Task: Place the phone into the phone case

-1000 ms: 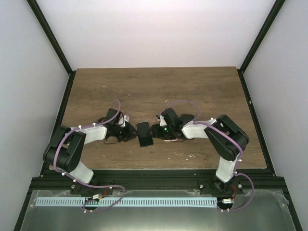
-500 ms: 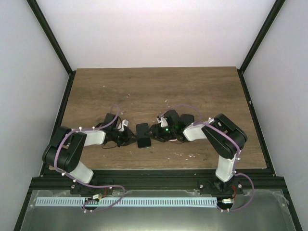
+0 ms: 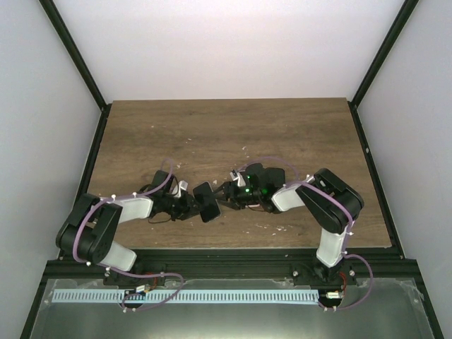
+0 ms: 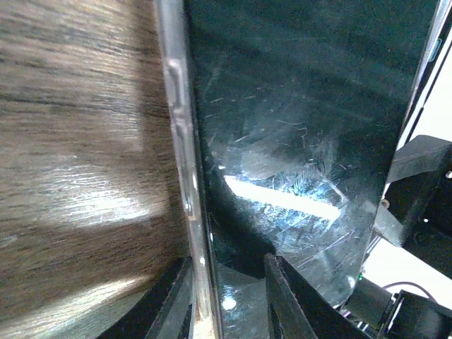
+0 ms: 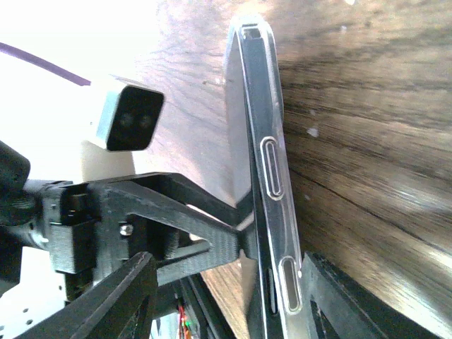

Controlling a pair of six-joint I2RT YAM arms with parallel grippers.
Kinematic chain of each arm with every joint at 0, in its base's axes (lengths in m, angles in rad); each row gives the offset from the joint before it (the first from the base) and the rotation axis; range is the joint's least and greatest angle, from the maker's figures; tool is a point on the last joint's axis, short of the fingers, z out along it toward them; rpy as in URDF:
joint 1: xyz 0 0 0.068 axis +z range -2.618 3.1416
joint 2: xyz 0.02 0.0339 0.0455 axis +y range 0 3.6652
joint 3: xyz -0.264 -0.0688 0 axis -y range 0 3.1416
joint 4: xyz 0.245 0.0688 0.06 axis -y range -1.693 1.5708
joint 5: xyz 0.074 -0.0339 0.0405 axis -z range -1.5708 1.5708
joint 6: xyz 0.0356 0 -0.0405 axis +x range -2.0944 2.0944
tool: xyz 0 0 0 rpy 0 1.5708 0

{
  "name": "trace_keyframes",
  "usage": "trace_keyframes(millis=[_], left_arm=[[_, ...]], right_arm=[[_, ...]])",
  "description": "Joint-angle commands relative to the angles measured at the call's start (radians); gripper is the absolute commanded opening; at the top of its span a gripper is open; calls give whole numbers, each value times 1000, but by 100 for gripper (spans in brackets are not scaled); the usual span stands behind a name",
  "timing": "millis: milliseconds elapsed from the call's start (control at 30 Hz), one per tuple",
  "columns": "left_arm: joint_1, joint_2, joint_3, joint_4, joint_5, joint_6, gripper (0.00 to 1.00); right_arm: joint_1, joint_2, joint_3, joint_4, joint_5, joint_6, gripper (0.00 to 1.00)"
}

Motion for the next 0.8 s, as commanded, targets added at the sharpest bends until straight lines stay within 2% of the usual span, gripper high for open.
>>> trace_keyframes(millis=[0,100,267,500,633,767], left_arm=[[-22,-3,28,-4,21,38,31],[-20,-14,26,-22,1,57,32],[-20,-27,28,-27,-8,74,32],[-21,-22,22,-32,-20,82,30],[-20,-25,26,-37,-25,82,30],[-20,-28,25,-39,-27,82,30]], right_arm=[[34,-7,3,154,-112,57,57],[42,-5,1,172,-118,66,57],[52,8,33,74,-114,7,56],[72,35,85,5,-165,-47,50],[77,35,100,-53,-158,-71,43],[89,44,125,-81,-180,-93,41]])
